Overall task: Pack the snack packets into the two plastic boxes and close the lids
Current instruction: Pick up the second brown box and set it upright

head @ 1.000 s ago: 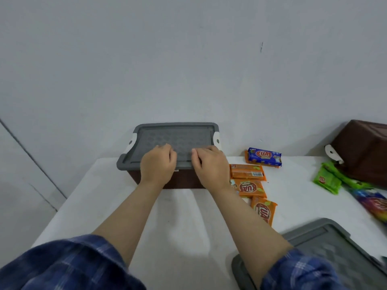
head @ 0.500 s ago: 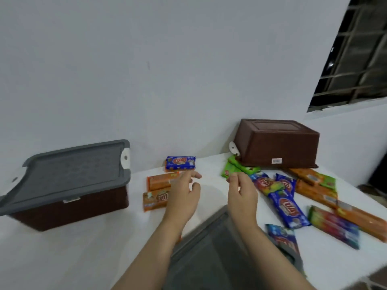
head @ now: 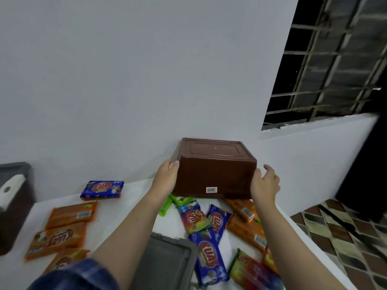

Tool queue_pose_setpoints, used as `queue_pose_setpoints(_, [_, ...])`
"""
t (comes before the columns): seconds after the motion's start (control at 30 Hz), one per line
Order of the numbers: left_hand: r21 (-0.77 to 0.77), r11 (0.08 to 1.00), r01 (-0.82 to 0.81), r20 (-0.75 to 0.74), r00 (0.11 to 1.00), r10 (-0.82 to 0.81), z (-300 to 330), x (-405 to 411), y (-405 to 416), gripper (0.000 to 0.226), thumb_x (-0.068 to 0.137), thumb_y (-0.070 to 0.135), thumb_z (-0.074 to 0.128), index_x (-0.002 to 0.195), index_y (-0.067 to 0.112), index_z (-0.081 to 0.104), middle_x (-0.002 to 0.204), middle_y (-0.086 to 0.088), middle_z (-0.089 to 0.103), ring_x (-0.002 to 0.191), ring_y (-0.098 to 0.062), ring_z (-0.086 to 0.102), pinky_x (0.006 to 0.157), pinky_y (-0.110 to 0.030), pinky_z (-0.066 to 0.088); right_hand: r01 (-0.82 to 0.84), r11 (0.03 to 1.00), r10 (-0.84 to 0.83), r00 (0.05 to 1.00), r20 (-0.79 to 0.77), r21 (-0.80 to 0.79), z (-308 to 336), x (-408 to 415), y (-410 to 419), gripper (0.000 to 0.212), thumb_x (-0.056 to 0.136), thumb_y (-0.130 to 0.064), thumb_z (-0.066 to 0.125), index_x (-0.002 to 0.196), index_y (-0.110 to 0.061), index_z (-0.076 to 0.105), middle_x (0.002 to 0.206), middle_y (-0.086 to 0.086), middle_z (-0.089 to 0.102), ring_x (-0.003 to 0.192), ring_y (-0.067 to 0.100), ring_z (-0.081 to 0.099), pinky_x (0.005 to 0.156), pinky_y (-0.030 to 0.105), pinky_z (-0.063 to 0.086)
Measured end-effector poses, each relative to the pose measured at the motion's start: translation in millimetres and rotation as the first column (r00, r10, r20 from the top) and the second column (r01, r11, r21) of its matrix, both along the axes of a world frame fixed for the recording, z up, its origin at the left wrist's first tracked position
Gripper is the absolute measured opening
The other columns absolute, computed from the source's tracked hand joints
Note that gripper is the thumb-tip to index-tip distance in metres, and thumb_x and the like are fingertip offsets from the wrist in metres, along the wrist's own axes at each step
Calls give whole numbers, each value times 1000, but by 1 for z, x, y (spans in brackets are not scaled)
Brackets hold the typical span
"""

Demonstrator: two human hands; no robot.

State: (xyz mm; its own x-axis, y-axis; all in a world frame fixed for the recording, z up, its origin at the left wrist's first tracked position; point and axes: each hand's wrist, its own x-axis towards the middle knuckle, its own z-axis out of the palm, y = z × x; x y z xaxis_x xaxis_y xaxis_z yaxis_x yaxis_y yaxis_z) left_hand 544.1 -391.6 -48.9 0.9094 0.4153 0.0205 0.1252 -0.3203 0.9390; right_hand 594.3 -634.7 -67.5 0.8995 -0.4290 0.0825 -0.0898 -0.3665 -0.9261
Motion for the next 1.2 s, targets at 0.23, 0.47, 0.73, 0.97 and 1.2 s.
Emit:
queue_pose_setpoints(0.23, [-126, 992, -4, -128, 992, -12, 3, 37, -20, 77, 90, 71, 23, 147, 21, 34, 152, -5, 36, 139, -26, 34, 111, -42, 28, -221, 953, 257, 953, -164, 207, -6, 37, 6, 59, 101, -54, 23, 145, -16, 31, 145, 10, 45, 132, 33, 44, 111, 50, 35])
queue_pose_setpoints(0.47, [-154, 964, -216, 184, 953, 242, 15, 6, -18, 21, 97, 43, 41, 105, 25, 47, 101, 1, 57, 98, -16, 58, 76, -32, 51, -281, 873, 269, 959, 86, 399, 11, -10, 14, 43, 92, -67, 38, 101, -25, 41, 108, -2, 55, 99, 13, 57, 85, 31, 50])
queue_pose_setpoints(0.73, [-523, 825, 214, 493, 866, 88, 6, -109, 65, 39, 92, 28, 36, 121, 23, 60, 108, -1, 69, 88, -16, 66, 78, -40, 48, -615, 673, 582, 783, 220, 410, 17, -55, 4, 32, 101, -37, 40, 109, -43, 71, 123, -14, 65, 114, 3, 58, 91, 20, 48])
queue_pose_setpoints(0.97, [-571, 818, 74, 485, 834, 262, 11, -166, 68, 53, 98, 55, 29, 133, 25, 56, 133, -3, 60, 122, -18, 56, 99, -39, 49, -655, 379, 646, 693, 321, 653, 23, -97, 67, 47, 91, -63, 39, 123, -39, 63, 125, -11, 66, 117, 5, 59, 88, 25, 50])
queue_pose_setpoints(1.2, [-600, 797, -65, 550, 690, 471, 17, -276, 97, 47, 97, 32, 27, 110, 24, 71, 118, -1, 68, 107, -14, 62, 88, -33, 52, -648, 341, 473, 744, 472, 681, 35, -184, 146, 39, 104, -34, 32, 106, -35, 71, 105, -17, 72, 101, -4, 63, 83, 15, 50])
